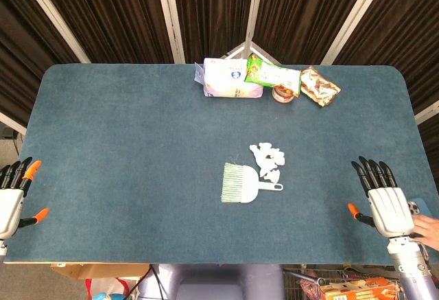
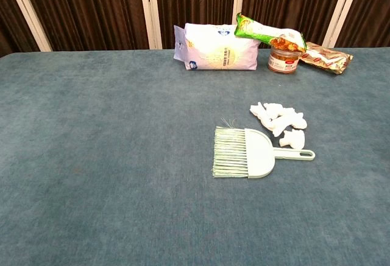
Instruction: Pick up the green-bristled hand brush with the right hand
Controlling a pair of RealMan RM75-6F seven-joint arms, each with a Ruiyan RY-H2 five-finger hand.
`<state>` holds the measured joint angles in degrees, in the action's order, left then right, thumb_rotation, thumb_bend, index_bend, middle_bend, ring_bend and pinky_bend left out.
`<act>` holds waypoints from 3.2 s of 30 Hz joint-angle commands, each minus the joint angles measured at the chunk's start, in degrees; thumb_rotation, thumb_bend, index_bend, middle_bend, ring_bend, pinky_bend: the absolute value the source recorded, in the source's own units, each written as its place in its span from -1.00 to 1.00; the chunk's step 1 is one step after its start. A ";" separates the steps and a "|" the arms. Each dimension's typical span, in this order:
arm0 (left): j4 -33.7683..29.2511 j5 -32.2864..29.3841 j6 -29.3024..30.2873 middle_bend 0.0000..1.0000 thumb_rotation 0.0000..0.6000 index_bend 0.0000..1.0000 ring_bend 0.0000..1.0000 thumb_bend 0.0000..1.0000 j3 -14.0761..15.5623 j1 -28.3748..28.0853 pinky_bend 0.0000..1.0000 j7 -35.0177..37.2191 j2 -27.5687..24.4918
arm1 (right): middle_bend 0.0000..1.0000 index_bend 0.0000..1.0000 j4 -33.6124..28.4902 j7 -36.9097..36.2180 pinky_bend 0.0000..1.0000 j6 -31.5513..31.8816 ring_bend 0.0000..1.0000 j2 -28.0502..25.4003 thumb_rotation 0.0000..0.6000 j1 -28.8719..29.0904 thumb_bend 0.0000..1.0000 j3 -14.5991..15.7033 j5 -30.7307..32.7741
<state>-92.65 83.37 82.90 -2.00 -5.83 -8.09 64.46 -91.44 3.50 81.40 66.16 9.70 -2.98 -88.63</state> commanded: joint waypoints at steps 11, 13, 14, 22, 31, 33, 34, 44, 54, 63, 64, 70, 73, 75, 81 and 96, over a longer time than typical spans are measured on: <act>0.02 -0.02 0.29 -1.00 1.00 -1.00 -1.00 -1.00 0.01 0.23 -1.00 0.35 -0.18 | -1.00 -1.00 -0.17 0.21 -1.00 -0.12 -1.00 0.55 1.00 0.06 -0.43 0.09 -0.07; 0.07 -0.11 0.25 -1.00 1.00 -1.00 -1.00 -1.00 -0.02 0.23 -1.00 0.44 -0.19 | -1.00 -1.00 -0.28 0.30 -1.00 -0.33 -1.00 0.60 1.00 0.19 -0.43 0.08 -0.07; 0.07 -0.16 0.18 -1.00 1.00 -1.00 -1.00 -1.00 -0.01 0.23 -1.00 0.53 -0.19 | -1.00 -1.00 -0.40 0.35 -1.00 -0.40 -1.00 0.60 1.00 0.24 -0.43 0.08 -0.07; -0.01 0.02 0.45 -1.00 1.00 -1.00 -1.00 -1.00 -0.06 0.32 -1.00 1.00 -0.36 | -0.63 -1.00 -1.36 -0.94 -0.42 0.10 -0.52 1.08 1.00 0.64 -0.43 -0.78 -0.07; -0.10 0.47 0.64 -1.00 1.00 -1.00 -1.00 -1.00 -0.04 0.28 -1.00 1.24 -0.41 | 0.73 -0.51 -5.03 1.25 0.71 -7.81 0.81 2.80 1.00 5.63 -0.43 -3.03 3.68; -0.05 0.51 0.70 -1.00 1.00 -1.00 -1.00 -1.00 -0.09 0.28 -1.00 1.33 -0.42 | 0.78 -0.38 -6.01 3.87 0.74 -10.47 0.85 3.83 1.00 7.45 -0.43 -3.70 5.08; -0.03 0.52 0.73 -1.00 1.00 -1.00 -1.00 -1.00 -0.10 0.28 -1.00 1.40 -0.42 | 0.79 -0.35 -6.37 4.95 0.74 -11.28 0.86 4.25 1.00 8.00 -0.43 -3.90 5.69; 0.20 0.66 0.59 -1.00 1.00 -1.00 -1.00 -1.00 -0.05 0.24 -1.00 1.93 -0.56 | 0.80 -0.35 -8.04 17.11 0.74 -18.68 0.87 11.74 1.00 13.76 -0.43 -4.37 10.81; 0.39 0.44 0.18 -1.00 1.00 -1.00 -1.00 -1.00 -0.06 0.11 -1.00 2.11 -0.60 | 0.80 -0.35 -6.07 24.43 0.74 -21.32 0.87 18.82 1.00 17.20 -0.43 -5.31 17.80; 0.24 0.11 -0.16 -1.00 1.00 -1.00 -1.00 -1.00 -0.09 0.04 -1.00 2.02 -0.60 | 0.80 -0.22 -1.71 27.73 0.74 -22.97 0.87 23.53 1.00 20.20 -0.43 -6.25 22.36; 0.22 0.07 -0.18 -1.00 1.00 -1.00 -1.00 -1.00 -0.09 0.04 -1.00 2.02 -0.61 | 0.80 -0.21 -1.29 27.91 0.74 -23.05 0.87 23.91 1.00 20.42 -0.43 -6.36 22.81; 0.10 -0.21 -0.44 -1.00 1.00 -1.00 -1.00 -1.00 -0.12 0.00 -1.00 2.16 -0.70 | 0.80 -0.19 1.45 28.99 0.74 -23.54 0.87 26.02 1.00 21.67 -0.43 -6.83 25.46; 0.02 -0.28 -0.55 -1.00 1.00 -1.00 -1.00 -1.00 -0.13 -0.04 -1.00 2.28 -0.77 | 0.80 -0.19 2.77 29.66 0.74 -23.78 0.87 26.87 1.00 22.23 -0.43 -6.87 26.87; -0.02 -0.37 -0.60 -1.00 1.00 -1.00 -1.00 -1.00 -0.16 -0.04 -1.00 2.39 -0.82 | 0.80 -0.19 3.37 29.93 0.74 -23.86 0.87 27.27 1.00 22.48 -0.43 -6.90 27.64; -0.21 -0.76 -0.88 -1.00 1.00 -1.00 -1.00 -1.00 -0.22 -0.06 -1.00 2.56 -1.03 | 0.80 -0.19 5.22 30.74 0.74 -23.96 0.87 28.08 1.00 23.05 -0.43 -6.74 29.57; -0.40 -0.83 -1.04 -1.00 1.00 -1.00 -1.00 -1.00 -0.17 -0.11 -1.00 2.53 -1.15 | 0.80 -0.15 7.98 30.84 0.74 -23.97 0.87 29.57 1.00 23.92 -0.43 -5.86 32.35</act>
<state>-93.06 82.55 81.86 -2.17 -5.94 -5.57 63.31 -83.57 34.38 57.40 95.64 33.57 -8.87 -56.36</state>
